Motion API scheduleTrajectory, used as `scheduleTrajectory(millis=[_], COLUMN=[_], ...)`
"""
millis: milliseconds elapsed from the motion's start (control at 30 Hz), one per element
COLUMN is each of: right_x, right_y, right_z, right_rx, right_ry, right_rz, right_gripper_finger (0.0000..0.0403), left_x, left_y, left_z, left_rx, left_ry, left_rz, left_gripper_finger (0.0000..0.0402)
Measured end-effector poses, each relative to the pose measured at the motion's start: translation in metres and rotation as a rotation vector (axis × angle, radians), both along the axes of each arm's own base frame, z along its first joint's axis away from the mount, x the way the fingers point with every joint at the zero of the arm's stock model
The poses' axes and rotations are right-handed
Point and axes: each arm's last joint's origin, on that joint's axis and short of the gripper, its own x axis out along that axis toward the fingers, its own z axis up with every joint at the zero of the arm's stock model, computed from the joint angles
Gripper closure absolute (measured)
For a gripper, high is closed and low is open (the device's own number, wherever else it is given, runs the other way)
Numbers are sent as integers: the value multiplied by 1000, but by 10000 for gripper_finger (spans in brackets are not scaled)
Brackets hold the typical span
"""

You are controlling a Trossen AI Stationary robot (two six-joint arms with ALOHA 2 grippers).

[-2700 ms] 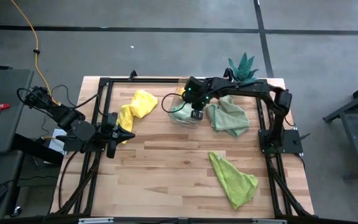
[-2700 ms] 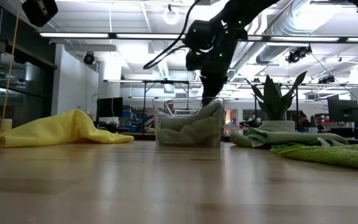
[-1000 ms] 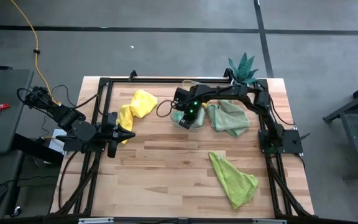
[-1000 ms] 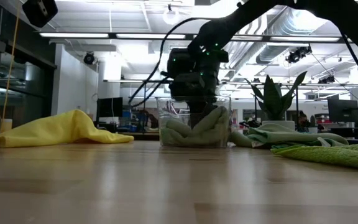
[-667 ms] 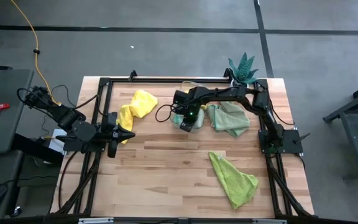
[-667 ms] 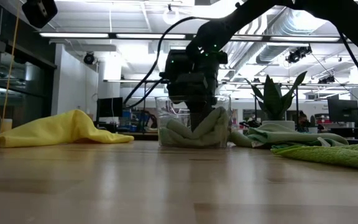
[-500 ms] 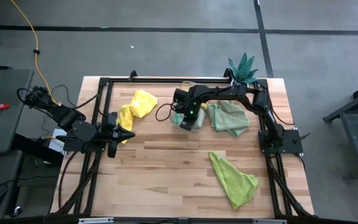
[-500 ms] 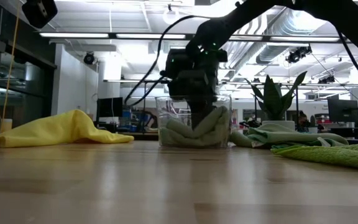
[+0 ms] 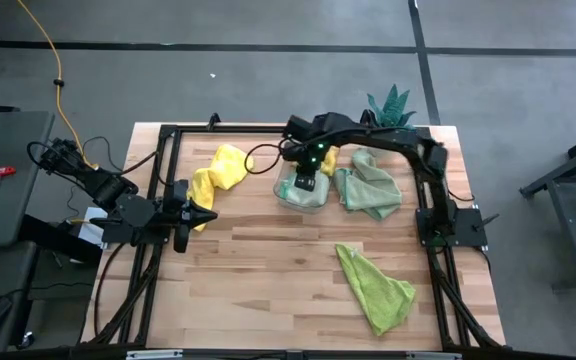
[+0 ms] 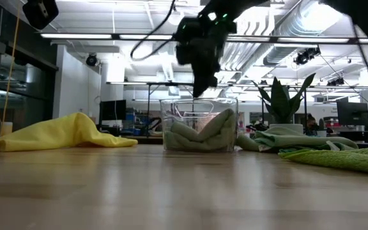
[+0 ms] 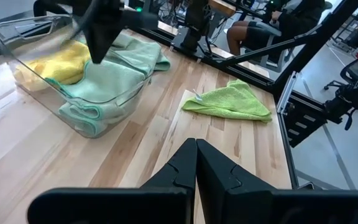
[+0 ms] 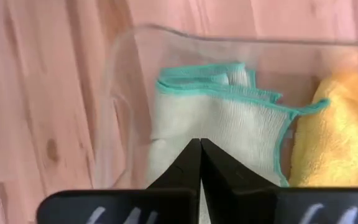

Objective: Fold microfiber towels
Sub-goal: Fold the green towel

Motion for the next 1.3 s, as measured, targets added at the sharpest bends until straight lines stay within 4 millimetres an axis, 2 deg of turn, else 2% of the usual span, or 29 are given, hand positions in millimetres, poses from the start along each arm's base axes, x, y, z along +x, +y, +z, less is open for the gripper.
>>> scheduleTrajectory(millis=[133, 267, 467, 667, 733, 867, 1067, 1200, 1300], right_x=[-23, -59, -107, -129, -131, -132, -135, -133, -128], right_y=[12, 34, 85, 128, 138, 155, 168, 169, 171], right_z=[14, 26, 22, 13, 12, 10, -10, -29, -41], right_rx=[-33, -69, 8, 111, 121, 52, -2, -20, -43], right_ry=[-131, -294, -547, -688, -655, -479, -246, -112, -62], right_rz=[-41, -135, -279, -411, -430, -373, -306, -251, -165], right_gripper_finger=[403, 403, 403, 403, 403, 403, 403, 401, 384], left_x=[0, 0, 0, 2, 5, 18, 49, 70, 85], left_y=[0, 1, 3, 7, 7, 6, 4, -2, -10], left_z=[0, 0, 1, 0, 1, 1, -2, -13, -24], left_rx=[5, 61, 136, 176, 170, 178, 128, 30, -44], left_ry=[-1, -1, 11, 36, 46, 43, -3, 8, 32], left_rz=[8, 34, 38, 5, -102, -278, -238, -197, -212], left_gripper_finger=[401, 401, 401, 401, 401, 401, 401, 402, 402])
